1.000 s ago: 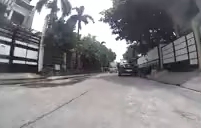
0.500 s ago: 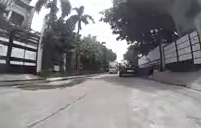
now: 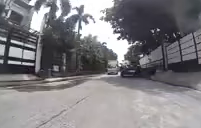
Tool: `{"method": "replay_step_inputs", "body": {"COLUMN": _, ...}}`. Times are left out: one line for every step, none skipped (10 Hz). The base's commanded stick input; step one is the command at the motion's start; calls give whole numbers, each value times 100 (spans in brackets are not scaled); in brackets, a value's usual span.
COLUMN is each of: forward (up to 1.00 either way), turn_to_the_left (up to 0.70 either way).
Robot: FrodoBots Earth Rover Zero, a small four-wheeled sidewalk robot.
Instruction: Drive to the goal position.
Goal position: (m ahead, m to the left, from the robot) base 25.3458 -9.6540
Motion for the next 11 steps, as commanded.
{"method": "replay_step_inputs", "body": {"forward": 50, "turn_to_the_left": -1}}
{"method": "replay_step_inputs", "body": {"forward": 50, "turn_to_the_left": -17}}
{"method": "replay_step_inputs", "body": {"forward": 50, "turn_to_the_left": -50}}
{"method": "replay_step_inputs", "body": {"forward": 50, "turn_to_the_left": -50}}
{"method": "replay_step_inputs", "body": {"forward": 50, "turn_to_the_left": -50}}
{"method": "replay_step_inputs", "body": {"forward": 50, "turn_to_the_left": -50}}
{"method": "replay_step_inputs", "body": {"forward": 50, "turn_to_the_left": -50}}
{"method": "replay_step_inputs", "body": {"forward": 50, "turn_to_the_left": -50}}
{"method": "replay_step_inputs", "body": {"forward": 50, "turn_to_the_left": -25}}
{"method": "replay_step_inputs", "body": {"forward": 50, "turn_to_the_left": 0}}
{"method": "replay_step_inputs", "body": {"forward": 50, "turn_to_the_left": 0}}
